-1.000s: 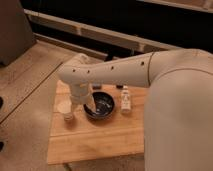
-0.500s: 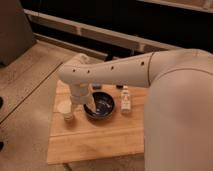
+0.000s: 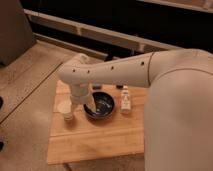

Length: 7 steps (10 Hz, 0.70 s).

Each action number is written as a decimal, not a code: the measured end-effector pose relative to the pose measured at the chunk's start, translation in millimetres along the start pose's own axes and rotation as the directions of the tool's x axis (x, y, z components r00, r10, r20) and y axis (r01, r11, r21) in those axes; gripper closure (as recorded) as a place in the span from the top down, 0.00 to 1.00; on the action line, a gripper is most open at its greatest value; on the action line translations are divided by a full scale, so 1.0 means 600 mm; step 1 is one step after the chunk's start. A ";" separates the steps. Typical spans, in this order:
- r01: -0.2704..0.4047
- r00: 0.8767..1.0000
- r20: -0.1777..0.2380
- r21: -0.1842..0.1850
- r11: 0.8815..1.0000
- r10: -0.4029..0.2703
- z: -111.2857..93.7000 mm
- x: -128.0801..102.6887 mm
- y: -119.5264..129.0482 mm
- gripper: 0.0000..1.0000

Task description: Pick up the ceramic bowl

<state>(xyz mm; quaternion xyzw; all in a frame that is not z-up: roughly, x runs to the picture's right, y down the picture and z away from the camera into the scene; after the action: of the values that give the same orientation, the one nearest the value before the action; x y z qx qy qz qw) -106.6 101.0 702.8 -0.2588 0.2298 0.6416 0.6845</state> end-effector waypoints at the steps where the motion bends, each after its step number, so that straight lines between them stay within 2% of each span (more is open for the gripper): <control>1: 0.004 0.999 0.033 -0.014 1.000 -0.004 -0.006 -0.010 0.002 0.65; 3: 0.064 0.988 0.142 -0.066 0.996 -0.054 -0.034 -0.039 0.015 0.65; 5: 0.142 0.955 0.276 -0.093 0.986 -0.111 -0.065 -0.063 0.021 0.65; 6: 0.157 0.943 0.311 -0.096 0.983 -0.120 -0.072 -0.068 0.019 0.65; 7: 0.163 0.939 0.322 -0.097 0.982 -0.124 -0.075 -0.069 0.019 0.65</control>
<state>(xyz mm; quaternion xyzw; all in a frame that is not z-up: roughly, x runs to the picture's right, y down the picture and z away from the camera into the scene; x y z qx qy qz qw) -120.3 40.7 694.9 -0.2107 0.0586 0.6357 0.7403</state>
